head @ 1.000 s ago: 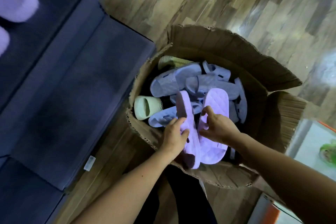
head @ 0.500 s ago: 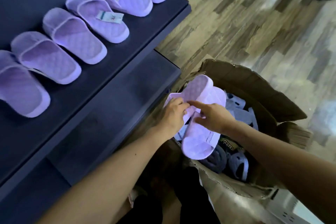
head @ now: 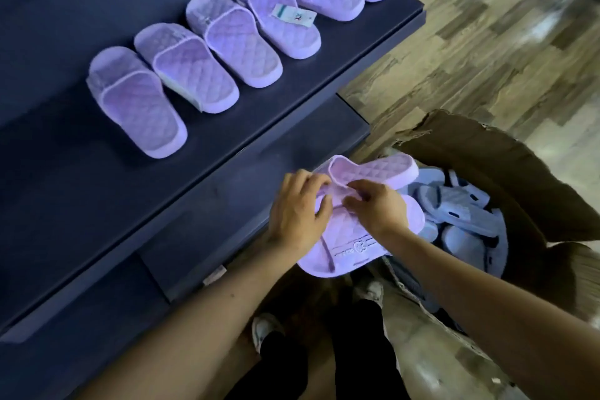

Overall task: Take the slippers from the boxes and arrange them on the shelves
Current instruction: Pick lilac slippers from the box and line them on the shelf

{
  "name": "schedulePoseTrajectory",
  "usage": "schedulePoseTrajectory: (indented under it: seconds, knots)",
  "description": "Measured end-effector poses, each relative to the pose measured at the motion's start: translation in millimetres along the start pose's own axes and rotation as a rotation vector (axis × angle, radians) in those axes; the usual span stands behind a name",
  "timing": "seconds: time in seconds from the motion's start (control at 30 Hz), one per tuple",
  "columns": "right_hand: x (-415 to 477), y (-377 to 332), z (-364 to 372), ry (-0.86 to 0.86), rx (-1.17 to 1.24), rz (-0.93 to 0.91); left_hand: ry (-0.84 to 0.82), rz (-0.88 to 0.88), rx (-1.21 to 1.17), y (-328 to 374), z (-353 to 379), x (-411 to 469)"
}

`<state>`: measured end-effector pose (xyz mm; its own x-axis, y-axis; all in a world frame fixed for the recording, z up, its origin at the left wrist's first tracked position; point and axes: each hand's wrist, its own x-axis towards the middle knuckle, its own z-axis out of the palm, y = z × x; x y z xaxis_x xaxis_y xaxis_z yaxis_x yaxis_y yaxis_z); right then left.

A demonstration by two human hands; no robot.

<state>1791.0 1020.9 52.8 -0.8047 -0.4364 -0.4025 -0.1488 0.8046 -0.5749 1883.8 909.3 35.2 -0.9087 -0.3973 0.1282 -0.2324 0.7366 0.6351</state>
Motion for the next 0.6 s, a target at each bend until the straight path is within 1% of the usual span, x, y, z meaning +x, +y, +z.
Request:
schedulePoseTrajectory:
  seconds: [0.1, 0.2, 0.3, 0.33, 0.4, 0.47, 0.53, 0.6]
  knots:
    - [0.4, -10.6, 15.1, 0.071, 0.163, 0.127, -0.081, -0.175, -0.015, -7.5, -6.3, -39.8]
    - [-2.4, -23.9, 28.6, 0.104, 0.373, 0.287, -0.159, -0.252, 0.132, -10.6, -2.3, -65.9]
    - [-11.5, -33.5, 42.8, 0.102, 0.478, 0.36, -0.163, -0.412, 0.226, -1.7, 5.8, -73.5]
    - [-15.2, -36.3, 46.7, 0.069, 0.494, 0.365, -0.166, -0.486, 0.239, 1.0, 10.6, -76.2]
    - [-21.9, -39.9, 53.3, -0.053, 0.533, 0.338, -0.179, -0.632, 0.225, 4.2, 19.8, -81.7]
    - [-29.3, -37.7, 59.9, -0.126, 0.515, 0.333, -0.12, -0.738, 0.177, 3.9, 21.8, -87.1]
    - [-35.0, -36.1, 63.7, -0.166, 0.459, 0.362, -0.063, -0.796, 0.164, -1.4, 19.4, -93.1]
    - [-36.4, -36.0, 61.7, -0.278, 0.394, 0.37, -0.034, -0.778, 0.166, -6.1, 15.3, -100.9]
